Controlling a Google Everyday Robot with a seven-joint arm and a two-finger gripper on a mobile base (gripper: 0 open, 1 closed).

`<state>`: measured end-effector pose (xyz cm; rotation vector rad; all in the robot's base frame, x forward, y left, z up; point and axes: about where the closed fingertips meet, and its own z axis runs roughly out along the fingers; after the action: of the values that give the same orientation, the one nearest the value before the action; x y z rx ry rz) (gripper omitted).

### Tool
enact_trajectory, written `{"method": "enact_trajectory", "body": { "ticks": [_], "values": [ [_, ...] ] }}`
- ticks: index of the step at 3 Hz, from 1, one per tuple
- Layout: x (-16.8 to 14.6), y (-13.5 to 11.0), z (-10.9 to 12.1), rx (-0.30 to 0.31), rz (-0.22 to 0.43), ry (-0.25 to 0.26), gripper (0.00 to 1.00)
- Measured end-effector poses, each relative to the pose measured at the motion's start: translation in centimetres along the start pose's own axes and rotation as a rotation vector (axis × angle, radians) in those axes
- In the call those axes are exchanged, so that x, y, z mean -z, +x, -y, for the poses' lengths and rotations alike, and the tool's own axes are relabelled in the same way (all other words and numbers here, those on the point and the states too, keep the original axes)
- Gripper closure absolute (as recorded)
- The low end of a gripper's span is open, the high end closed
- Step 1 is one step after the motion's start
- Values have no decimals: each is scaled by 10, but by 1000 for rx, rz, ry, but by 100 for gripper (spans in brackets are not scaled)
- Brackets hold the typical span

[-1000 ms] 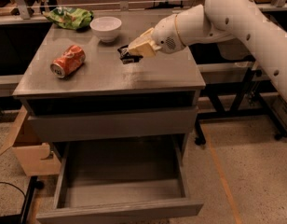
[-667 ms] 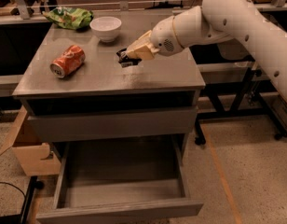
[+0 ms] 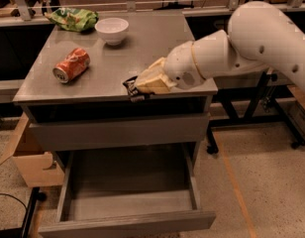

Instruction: Place rxbar chocolate into middle drawer

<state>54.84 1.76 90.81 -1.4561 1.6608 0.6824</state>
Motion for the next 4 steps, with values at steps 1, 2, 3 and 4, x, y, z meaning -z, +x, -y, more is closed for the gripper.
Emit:
{"method": "enact_trajectory", "body": {
  "ticks": [1, 2, 3, 4],
  "values": [
    [-33, 41, -60, -10, 6, -86, 100],
    [-73, 76, -87, 1, -26, -112, 100],
    [-73, 76, -87, 1, -26, -113, 100],
    [-88, 92, -94, -16, -28, -151, 100]
  ]
}}
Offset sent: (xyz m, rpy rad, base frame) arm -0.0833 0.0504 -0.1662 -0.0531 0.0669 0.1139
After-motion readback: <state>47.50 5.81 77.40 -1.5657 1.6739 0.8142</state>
